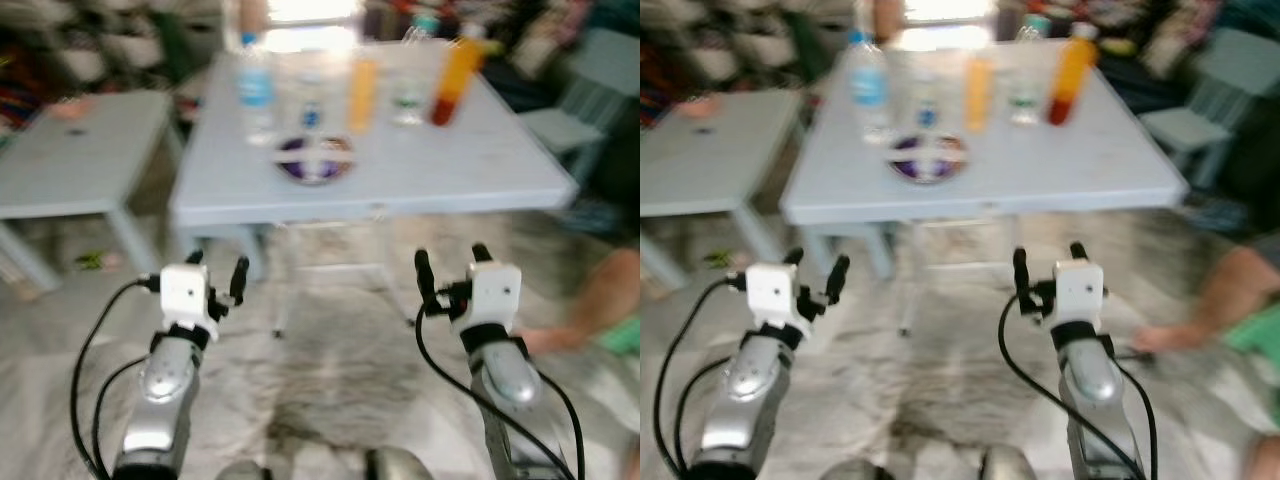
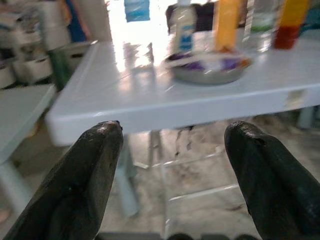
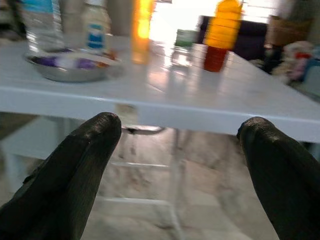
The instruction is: Restocking fridge
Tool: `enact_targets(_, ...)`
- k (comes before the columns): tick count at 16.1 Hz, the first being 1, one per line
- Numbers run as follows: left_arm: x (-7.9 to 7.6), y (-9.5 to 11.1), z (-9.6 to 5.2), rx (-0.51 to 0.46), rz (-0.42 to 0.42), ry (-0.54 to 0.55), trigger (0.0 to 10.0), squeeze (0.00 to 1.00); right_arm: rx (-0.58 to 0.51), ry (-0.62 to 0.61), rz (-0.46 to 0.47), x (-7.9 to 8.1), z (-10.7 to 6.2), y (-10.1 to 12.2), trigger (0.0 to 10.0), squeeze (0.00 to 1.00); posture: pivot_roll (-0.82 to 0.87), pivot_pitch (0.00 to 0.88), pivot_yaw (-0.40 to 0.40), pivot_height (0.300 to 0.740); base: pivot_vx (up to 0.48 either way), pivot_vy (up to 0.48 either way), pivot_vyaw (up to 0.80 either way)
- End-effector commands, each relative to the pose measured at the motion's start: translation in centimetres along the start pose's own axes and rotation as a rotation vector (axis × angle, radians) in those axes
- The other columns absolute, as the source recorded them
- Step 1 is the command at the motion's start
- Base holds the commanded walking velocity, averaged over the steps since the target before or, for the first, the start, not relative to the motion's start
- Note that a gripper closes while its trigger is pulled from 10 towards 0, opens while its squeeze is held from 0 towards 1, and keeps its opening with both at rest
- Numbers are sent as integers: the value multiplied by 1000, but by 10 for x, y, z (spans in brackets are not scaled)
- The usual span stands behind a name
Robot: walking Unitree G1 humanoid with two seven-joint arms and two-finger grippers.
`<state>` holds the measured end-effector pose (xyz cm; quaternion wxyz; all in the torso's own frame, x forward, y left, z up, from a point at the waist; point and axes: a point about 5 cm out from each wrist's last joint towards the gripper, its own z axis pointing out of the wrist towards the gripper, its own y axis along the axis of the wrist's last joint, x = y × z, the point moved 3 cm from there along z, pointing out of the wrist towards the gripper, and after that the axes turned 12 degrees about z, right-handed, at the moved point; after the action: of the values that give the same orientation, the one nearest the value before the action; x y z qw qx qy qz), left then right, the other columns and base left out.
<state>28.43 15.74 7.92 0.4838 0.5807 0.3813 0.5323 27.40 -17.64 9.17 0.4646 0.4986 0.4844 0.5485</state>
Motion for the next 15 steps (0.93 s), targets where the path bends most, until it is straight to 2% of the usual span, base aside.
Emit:
enact_targets(1,6,0,-3,6,7,12,10000,0,-28,3,-12,1,2,9,10000,0,-50,40,44,740,446,0,0)
enact_targets(5,8,-8,-7,38,-11,28,10000,0,-22,11,-18,0,6,8,10000,0,-48,45,50,740,458,0,0)
enact_targets(7,1,-8,-3,48,-22,9,10000,0,-31,19,-6,3,7,9,10000,0,-56,42,56,740,439,0,0)
enact_targets(15,-5,-6,4,50,-33,-10,10000,0,-20,44,-13,7,4,7,10000,0,-63,54,62,740,394,273,0)
